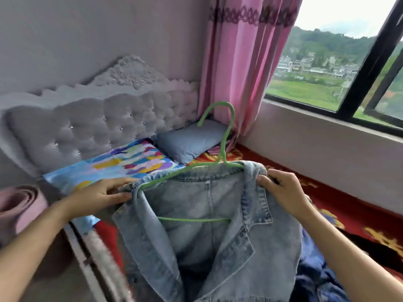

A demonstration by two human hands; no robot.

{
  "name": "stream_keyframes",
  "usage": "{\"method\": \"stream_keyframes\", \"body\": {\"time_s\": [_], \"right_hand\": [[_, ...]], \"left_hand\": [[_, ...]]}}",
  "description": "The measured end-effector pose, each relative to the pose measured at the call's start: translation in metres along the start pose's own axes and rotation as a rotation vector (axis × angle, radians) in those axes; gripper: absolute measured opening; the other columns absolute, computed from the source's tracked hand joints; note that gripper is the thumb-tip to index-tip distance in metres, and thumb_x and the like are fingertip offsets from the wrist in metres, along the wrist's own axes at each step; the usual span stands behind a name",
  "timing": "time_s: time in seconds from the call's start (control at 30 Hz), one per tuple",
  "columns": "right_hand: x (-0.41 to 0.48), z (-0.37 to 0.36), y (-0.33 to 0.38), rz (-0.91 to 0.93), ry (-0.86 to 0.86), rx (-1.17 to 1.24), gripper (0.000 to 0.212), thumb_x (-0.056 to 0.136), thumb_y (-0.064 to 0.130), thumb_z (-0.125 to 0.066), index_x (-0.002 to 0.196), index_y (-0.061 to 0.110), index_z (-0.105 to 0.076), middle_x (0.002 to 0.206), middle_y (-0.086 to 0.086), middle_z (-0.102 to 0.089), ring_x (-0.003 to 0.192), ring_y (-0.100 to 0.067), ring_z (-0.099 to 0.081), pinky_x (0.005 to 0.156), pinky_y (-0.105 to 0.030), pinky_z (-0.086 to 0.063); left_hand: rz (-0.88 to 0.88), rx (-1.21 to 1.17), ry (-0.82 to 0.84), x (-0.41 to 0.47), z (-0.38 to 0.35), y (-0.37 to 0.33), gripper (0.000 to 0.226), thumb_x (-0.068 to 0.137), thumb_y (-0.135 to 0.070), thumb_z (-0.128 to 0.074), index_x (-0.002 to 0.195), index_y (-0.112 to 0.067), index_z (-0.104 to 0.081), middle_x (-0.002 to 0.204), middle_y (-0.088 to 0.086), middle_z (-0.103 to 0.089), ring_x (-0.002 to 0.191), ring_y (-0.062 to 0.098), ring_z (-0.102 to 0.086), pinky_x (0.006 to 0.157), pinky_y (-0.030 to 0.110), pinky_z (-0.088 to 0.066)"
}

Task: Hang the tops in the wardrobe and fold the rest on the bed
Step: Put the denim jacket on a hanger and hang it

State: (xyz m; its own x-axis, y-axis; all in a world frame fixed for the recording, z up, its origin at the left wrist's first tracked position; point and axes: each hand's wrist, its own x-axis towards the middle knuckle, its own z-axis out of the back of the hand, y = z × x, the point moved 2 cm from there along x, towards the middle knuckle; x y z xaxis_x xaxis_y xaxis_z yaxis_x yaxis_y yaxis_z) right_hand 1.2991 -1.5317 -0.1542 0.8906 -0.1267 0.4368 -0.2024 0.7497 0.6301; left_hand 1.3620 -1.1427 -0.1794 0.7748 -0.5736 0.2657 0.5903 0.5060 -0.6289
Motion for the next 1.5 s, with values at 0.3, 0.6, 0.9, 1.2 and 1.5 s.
{"method": "stream_keyframes", "body": {"time_s": [0.3, 0.6, 0.9, 1.2, 1.5], "right_hand": [[0.025, -0.089, 0.073, 0.161, 0.411, 0.301, 0.083, 0.058, 0.061, -0.057, 0.078, -0.019, -0.051, 0.072, -0.003, -0.043, 0.070, -0.014, -0.037, 0.064, -0.029, -0.030], [-0.018, -0.164, 0.214, 0.231, 0.196, 0.267, 0.037, 0.062, 0.047, -0.048, 0.052, 0.018, -0.026, 0.047, 0.008, -0.021, 0.050, -0.009, -0.021, 0.050, -0.031, -0.018], [-0.106, -0.251, 0.368, 0.280, 0.225, 0.350, 0.041, 0.068, 0.036, -0.053, 0.047, 0.018, -0.024, 0.040, 0.003, -0.020, 0.046, -0.011, -0.024, 0.046, -0.028, -0.013], [-0.156, -0.311, 0.454, 0.334, 0.491, 0.495, 0.028, 0.064, 0.034, -0.049, 0.054, 0.015, -0.031, 0.047, 0.011, -0.021, 0.049, -0.007, -0.023, 0.047, -0.026, -0.017], [-0.154, -0.349, 0.540, 0.590, 0.984, 0.615, 0.023, 0.082, 0.028, -0.056, 0.105, 0.030, -0.053, 0.084, 0.004, -0.057, 0.070, -0.001, -0.052, 0.062, -0.007, -0.040]], "left_hand": [[0.175, 0.316, -0.656, -0.129, 0.066, -0.022, 0.055, 0.059, -0.070, -0.061, 0.088, -0.025, -0.073, 0.083, -0.004, -0.070, 0.079, 0.008, -0.060, 0.073, 0.028, -0.046], [0.414, 1.127, -0.950, -0.262, 0.130, -0.023, 0.055, 0.069, 0.011, -0.054, 0.120, -0.007, -0.044, 0.111, 0.032, -0.051, 0.092, 0.049, -0.050, 0.066, 0.058, -0.047], [0.604, 0.781, -0.856, -0.423, 0.180, -0.039, 0.060, 0.082, -0.044, -0.048, 0.134, -0.014, -0.049, 0.135, 0.015, -0.051, 0.123, 0.039, -0.047, 0.096, 0.054, -0.041], [0.760, 0.631, -0.685, -0.548, 0.226, -0.008, 0.056, 0.091, -0.036, -0.055, 0.142, -0.027, -0.033, 0.125, 0.007, -0.056, 0.116, 0.025, -0.050, 0.096, 0.041, -0.040], [0.604, 0.737, -1.238, -0.612, 0.265, -0.014, 0.025, 0.076, -0.001, -0.073, 0.101, -0.009, -0.072, 0.076, 0.003, -0.064, 0.065, 0.011, -0.049, 0.063, 0.034, -0.044]]}}
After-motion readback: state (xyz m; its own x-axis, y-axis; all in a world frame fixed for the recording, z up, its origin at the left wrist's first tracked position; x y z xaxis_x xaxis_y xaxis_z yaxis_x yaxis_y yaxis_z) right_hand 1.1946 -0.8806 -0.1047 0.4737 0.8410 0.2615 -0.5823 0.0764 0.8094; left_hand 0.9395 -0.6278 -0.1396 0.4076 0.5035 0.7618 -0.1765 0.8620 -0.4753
